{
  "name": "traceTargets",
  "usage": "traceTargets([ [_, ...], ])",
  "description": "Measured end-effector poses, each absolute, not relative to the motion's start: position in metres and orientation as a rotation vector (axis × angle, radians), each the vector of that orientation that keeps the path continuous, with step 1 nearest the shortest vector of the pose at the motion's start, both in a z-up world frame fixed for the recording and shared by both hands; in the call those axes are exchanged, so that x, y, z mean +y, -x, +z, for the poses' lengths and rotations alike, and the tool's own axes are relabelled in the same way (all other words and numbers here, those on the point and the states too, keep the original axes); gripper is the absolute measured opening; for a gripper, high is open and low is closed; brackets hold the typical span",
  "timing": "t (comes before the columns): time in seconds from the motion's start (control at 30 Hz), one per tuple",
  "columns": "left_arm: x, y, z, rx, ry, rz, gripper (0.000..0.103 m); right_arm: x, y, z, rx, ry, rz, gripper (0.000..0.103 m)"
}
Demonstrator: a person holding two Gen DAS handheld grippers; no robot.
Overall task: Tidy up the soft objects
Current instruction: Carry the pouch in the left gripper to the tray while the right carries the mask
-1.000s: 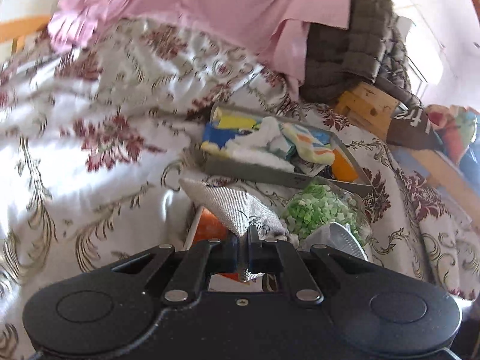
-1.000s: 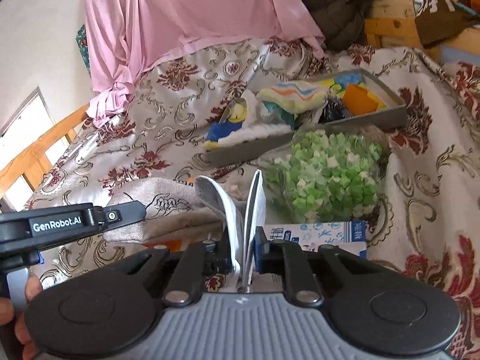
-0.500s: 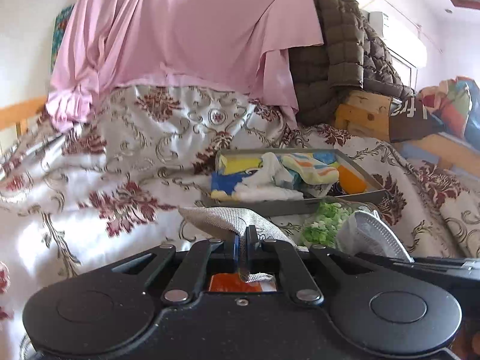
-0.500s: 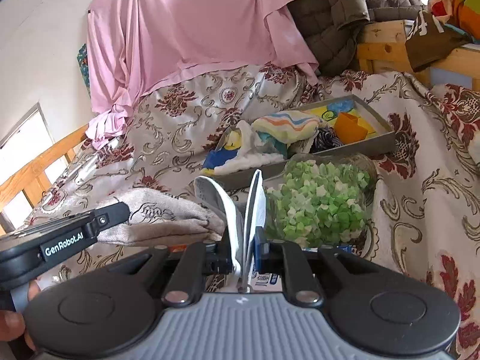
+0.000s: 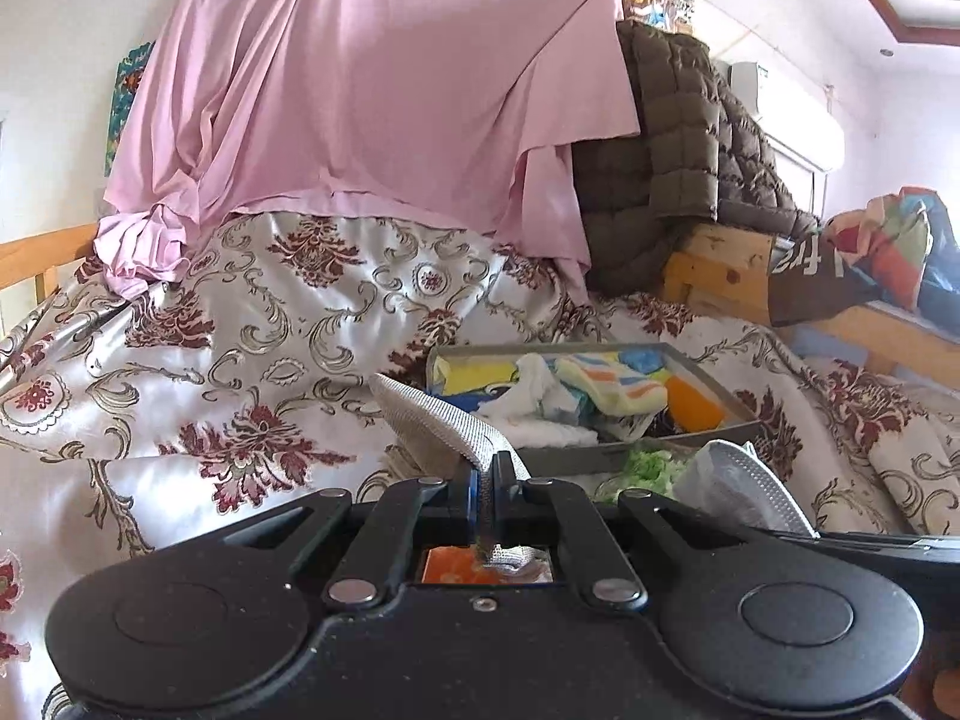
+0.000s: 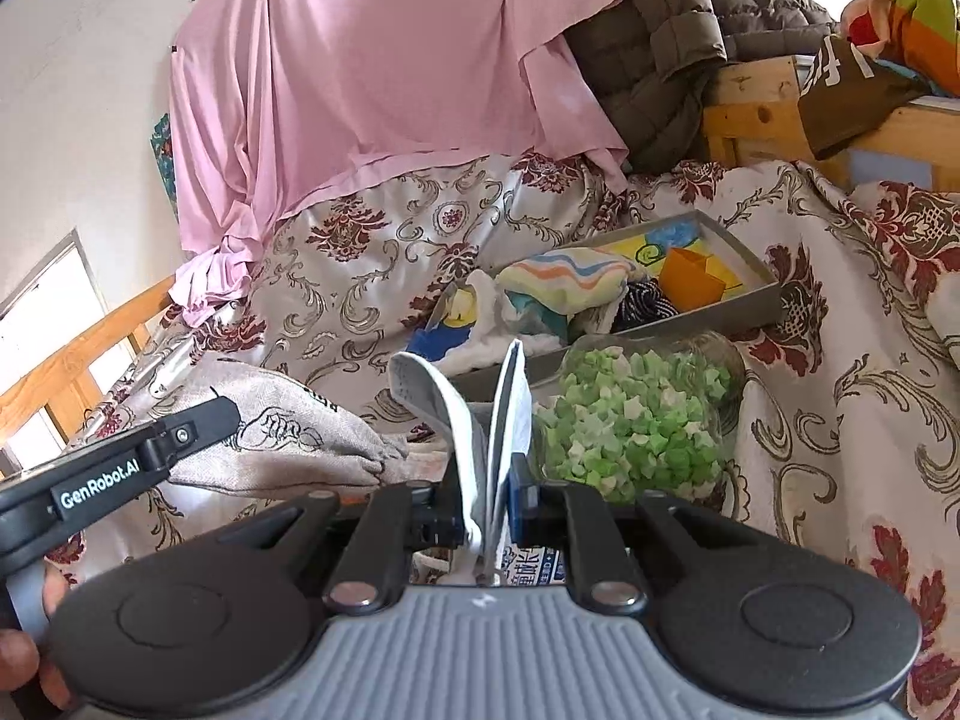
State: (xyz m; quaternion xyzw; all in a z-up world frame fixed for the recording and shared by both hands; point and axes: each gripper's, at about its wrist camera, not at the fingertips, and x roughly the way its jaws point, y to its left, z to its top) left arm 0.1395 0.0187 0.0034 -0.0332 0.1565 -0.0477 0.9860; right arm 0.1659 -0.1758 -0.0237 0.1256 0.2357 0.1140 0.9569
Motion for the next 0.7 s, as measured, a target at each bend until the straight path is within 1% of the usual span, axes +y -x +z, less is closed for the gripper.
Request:
traceTargets([
  [0.5,0.016,-0.131,0.017,0.230,0.079,-0.133,0.004,-0.174,-0.166,-0.019,0.454,-0.256,0.233,0.014],
  [0.7,0.017,-0.135,0.033,0.215,0.110,-0.160,0.004,-0.179,-0.173,-0.003,0.407,-0.238,0.248,0.014],
])
